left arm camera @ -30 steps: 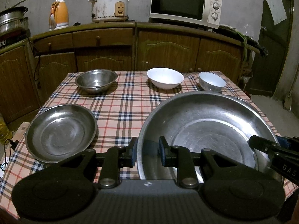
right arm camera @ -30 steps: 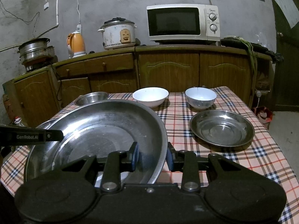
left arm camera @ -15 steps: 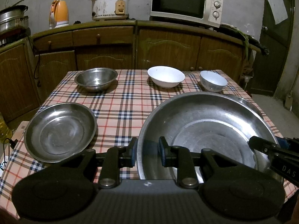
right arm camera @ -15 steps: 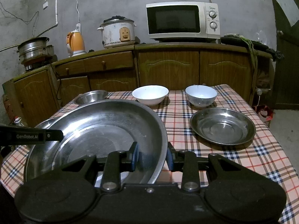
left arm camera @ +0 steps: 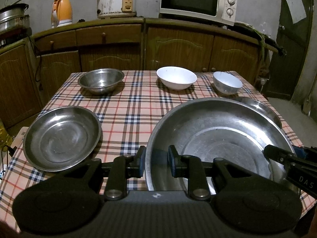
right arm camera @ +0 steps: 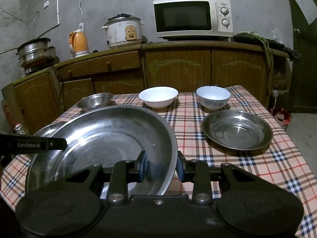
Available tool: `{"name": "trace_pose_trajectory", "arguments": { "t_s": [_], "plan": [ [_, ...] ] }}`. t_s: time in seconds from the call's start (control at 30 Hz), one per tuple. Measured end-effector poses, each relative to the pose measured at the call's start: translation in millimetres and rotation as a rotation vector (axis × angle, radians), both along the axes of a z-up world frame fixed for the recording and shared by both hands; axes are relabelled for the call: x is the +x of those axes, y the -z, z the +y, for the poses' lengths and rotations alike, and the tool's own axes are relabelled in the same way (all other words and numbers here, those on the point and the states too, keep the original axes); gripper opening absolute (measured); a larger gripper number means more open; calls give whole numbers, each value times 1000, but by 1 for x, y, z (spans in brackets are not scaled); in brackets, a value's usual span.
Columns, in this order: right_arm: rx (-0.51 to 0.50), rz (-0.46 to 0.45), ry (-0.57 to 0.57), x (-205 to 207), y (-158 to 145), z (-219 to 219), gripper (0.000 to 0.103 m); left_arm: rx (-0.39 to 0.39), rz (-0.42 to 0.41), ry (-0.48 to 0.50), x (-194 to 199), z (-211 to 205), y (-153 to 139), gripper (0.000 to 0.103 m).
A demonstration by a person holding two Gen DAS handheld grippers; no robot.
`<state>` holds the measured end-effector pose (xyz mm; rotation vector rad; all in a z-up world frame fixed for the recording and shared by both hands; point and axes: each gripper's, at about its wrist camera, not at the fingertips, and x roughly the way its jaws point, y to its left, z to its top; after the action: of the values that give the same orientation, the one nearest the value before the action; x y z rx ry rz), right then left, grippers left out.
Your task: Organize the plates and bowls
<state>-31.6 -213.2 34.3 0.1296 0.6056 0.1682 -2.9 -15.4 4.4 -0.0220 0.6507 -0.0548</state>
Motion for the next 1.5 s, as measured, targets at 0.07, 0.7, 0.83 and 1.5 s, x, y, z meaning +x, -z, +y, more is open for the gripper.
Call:
{"name": "trace_pose_trajectory", "arguments": {
  "t_s": [0.07, 0.7, 0.83, 1.5],
  "plan": [
    [1, 3, 0, 1, 0, 0, 39, 1, 3, -1, 1, 0, 1, 25],
    [12, 34, 4, 11, 9, 1, 39, 3, 27, -5, 12, -3, 9, 25],
    [12, 36, 3, 11, 8, 1, 39, 3, 28, -5, 13, -2, 9, 25],
    [7, 43, 24, 30, 1, -3, 39, 0, 42, 2, 34, -7, -3, 25]
  ]
}}
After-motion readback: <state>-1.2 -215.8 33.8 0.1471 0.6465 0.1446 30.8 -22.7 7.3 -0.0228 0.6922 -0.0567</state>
